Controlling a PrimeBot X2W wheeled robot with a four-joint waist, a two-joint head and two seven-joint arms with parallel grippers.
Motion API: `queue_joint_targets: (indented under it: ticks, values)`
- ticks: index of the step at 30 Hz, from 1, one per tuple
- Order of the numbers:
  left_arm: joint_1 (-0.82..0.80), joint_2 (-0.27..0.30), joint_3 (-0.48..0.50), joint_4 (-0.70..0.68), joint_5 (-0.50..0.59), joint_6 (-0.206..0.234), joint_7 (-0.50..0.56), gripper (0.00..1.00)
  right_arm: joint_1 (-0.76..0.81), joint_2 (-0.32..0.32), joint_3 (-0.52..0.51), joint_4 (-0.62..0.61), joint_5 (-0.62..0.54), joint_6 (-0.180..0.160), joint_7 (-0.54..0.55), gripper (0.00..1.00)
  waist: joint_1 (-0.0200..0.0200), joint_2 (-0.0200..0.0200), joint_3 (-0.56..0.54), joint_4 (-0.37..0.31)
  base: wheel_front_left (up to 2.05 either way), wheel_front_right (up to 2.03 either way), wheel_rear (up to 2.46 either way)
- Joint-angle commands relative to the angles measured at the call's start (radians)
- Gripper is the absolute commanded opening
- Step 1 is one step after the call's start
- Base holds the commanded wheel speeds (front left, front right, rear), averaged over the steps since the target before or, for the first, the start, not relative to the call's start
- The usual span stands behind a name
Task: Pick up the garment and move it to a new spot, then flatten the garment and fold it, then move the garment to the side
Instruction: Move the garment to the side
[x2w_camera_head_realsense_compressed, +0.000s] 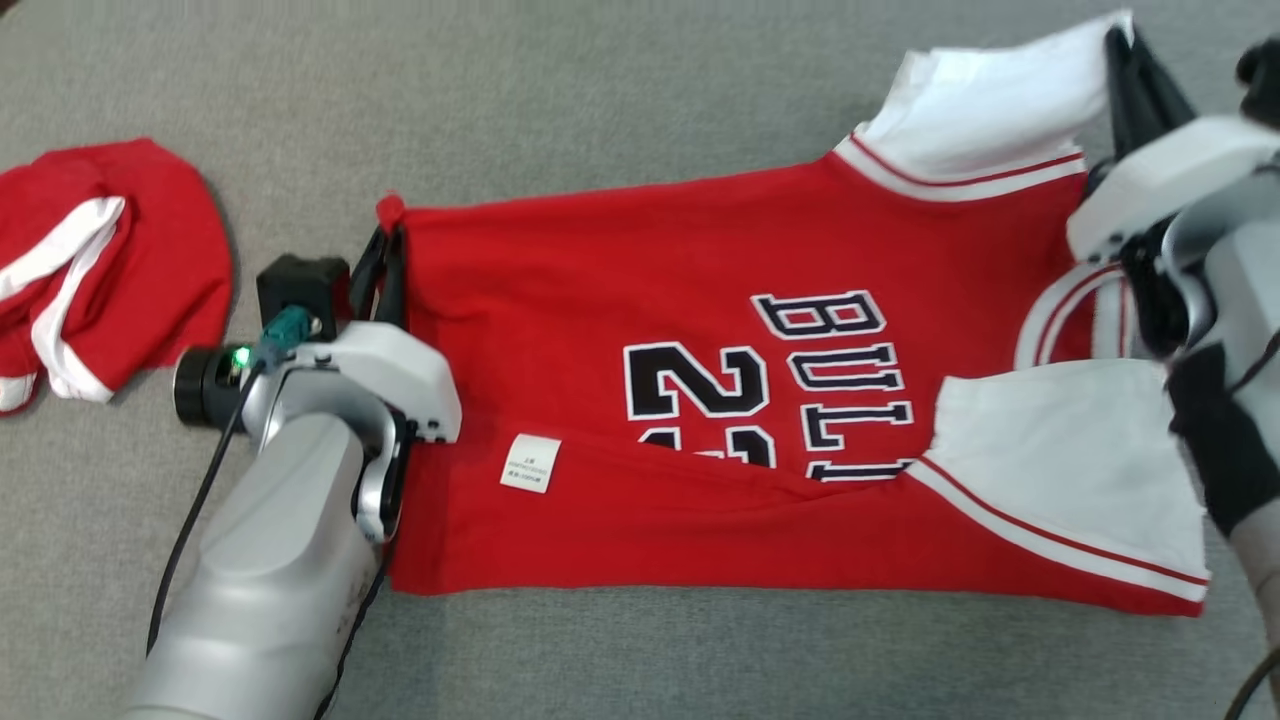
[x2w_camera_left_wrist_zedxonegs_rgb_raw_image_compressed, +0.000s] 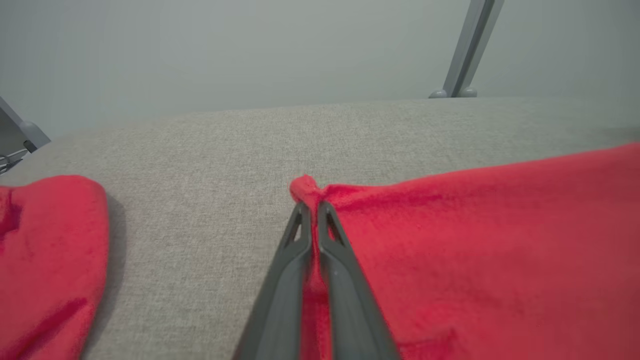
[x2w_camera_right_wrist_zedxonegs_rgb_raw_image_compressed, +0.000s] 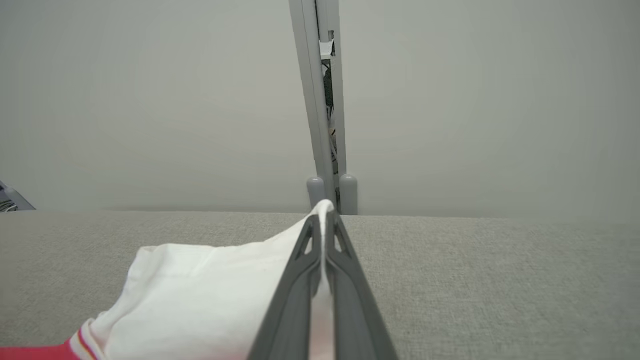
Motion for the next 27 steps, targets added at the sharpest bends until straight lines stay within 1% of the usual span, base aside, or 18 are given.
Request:
queue_joint_targets:
  ticks: [1,5,7,11,14,18,21,26,27]
  values:
    - [0.029,0.014,0.010,0.009,0.007,-0.004,-0.001,0.00,0.049,-0.004,0.003,-0.029,0.022,0.000,-0.008,0.00,0.0000,0.0000,-0.058,-0.048,0.00,0.00,0.00]
    - [0.094,0.022,0.032,0.025,0.009,-0.008,-0.001,0.00,0.191,-0.005,0.005,-0.138,0.085,0.000,-0.009,0.00,0.0000,0.0000,-0.114,-0.078,0.00,0.00,0.00]
    - [0.130,0.024,0.041,0.033,0.009,-0.016,-0.001,0.00,0.264,-0.004,0.009,-0.180,0.114,0.000,-0.009,0.00,0.0000,0.0000,-0.139,-0.091,0.00,0.00,0.00]
    - [0.198,0.020,0.047,0.045,0.020,-0.025,-0.001,0.00,0.387,0.005,0.023,-0.227,0.156,0.000,-0.009,0.00,0.0000,0.0000,-0.180,-0.110,0.00,0.00,0.00]
    - [0.249,0.011,0.056,0.051,0.023,-0.031,-0.001,0.00,0.463,0.019,0.031,-0.234,0.177,0.000,-0.009,0.00,0.0000,0.0000,-0.206,-0.117,0.00,0.00,0.00]
    - [0.305,0.003,0.077,0.043,0.023,-0.026,-0.001,0.00,0.529,0.032,0.027,-0.228,0.181,0.000,-0.009,0.00,0.0000,0.0000,-0.232,-0.122,0.00,0.00,0.00]
    - [0.346,-0.006,0.097,0.022,0.028,-0.019,-0.001,0.00,0.563,0.049,0.019,-0.218,0.174,0.000,-0.009,0.00,0.0000,0.0000,-0.246,-0.122,0.00,0.00,0.00]
    - [0.396,-0.017,0.120,-0.020,0.052,-0.013,-0.001,0.00,0.590,0.054,-0.002,-0.211,0.161,0.000,-0.009,0.00,0.0000,0.0000,-0.262,-0.118,0.00,0.00,0.00]
    - [0.408,-0.019,0.127,-0.035,0.055,-0.010,-0.001,0.03,0.596,0.056,-0.010,-0.211,0.155,0.000,-0.009,0.00,0.0000,0.0000,-0.267,-0.116,0.00,0.00,0.00]
